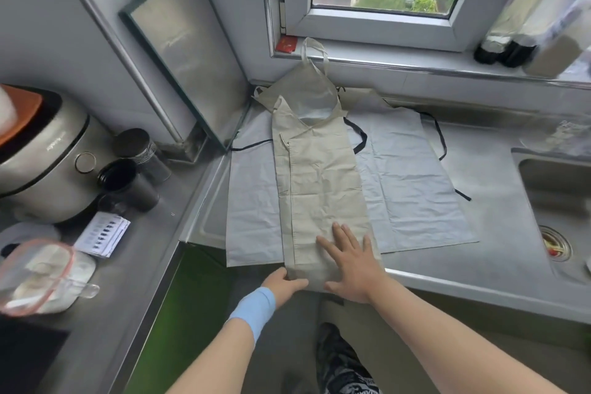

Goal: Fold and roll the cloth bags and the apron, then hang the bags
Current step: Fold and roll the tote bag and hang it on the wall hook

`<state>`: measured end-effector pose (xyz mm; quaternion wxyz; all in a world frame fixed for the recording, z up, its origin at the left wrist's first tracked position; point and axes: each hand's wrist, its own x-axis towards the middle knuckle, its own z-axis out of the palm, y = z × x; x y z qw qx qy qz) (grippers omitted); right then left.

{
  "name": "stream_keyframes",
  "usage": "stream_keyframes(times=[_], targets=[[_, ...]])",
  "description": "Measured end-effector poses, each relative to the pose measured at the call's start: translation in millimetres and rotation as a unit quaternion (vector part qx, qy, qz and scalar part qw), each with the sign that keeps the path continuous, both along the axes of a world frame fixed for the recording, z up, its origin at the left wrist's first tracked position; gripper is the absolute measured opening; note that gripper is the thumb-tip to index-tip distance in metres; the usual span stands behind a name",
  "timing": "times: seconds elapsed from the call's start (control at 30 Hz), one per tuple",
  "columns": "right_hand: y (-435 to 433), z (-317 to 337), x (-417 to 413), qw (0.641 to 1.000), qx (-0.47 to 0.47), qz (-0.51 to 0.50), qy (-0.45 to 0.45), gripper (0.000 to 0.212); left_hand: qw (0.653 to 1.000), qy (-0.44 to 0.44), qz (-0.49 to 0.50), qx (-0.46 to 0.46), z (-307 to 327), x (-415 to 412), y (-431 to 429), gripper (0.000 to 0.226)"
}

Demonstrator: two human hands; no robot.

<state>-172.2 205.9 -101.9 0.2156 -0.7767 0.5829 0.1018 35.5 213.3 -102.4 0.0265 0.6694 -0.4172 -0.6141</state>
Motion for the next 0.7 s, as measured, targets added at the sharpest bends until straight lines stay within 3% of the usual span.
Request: stream_keyframes(times=[0.13,0.27,0.33,0.4,0.47,0.53,0.57,0.6,0.67,0.7], targets=[[18,2,-7,0.998,-0.028,0.047,-0.006,0.130,0.998,0.048,0.026,-0.035,10,2,3,0.022],[20,16,-3,0.998,-0.043,0.044,0.027,0.134,0.970,0.208,0.105,0.066,40,3,-11,0.023],[14,25,0,0.999,-0.046,0.007,0.020,0.110,0.964,0.236,0.093,0.079,51,7,-21,0.027],[0,42,-2,0.996,-0.079,-0.034,-0.013,0.061,0.971,0.215,0.058,0.081,65,12,-33,0.033],[-18,68,-2,0.995,-0.091,-0.049,-0.009,0.021,0.996,0.089,0.005,0.030,81,14,-47,0.045],[-37,96,0,0.998,-0.048,-0.019,0.025,0.016,0.984,-0.110,-0.078,-0.114,99,14,-61,0.062],[-46,108,2,0.999,-0.013,-0.003,0.031,0.018,0.967,-0.137,-0.116,-0.180,110,12,-66,0.067],[-54,121,5,0.999,0.023,0.010,0.029,0.019,0.960,-0.102,-0.160,-0.207,123,7,-70,0.069],[-65,146,10,0.995,0.094,0.028,0.027,0.021,0.952,-0.018,-0.266,-0.152,147,-4,-72,0.068],[-70,160,12,0.991,0.129,0.028,0.026,0.021,0.933,-0.039,-0.334,-0.127,156,-8,-73,0.065]])
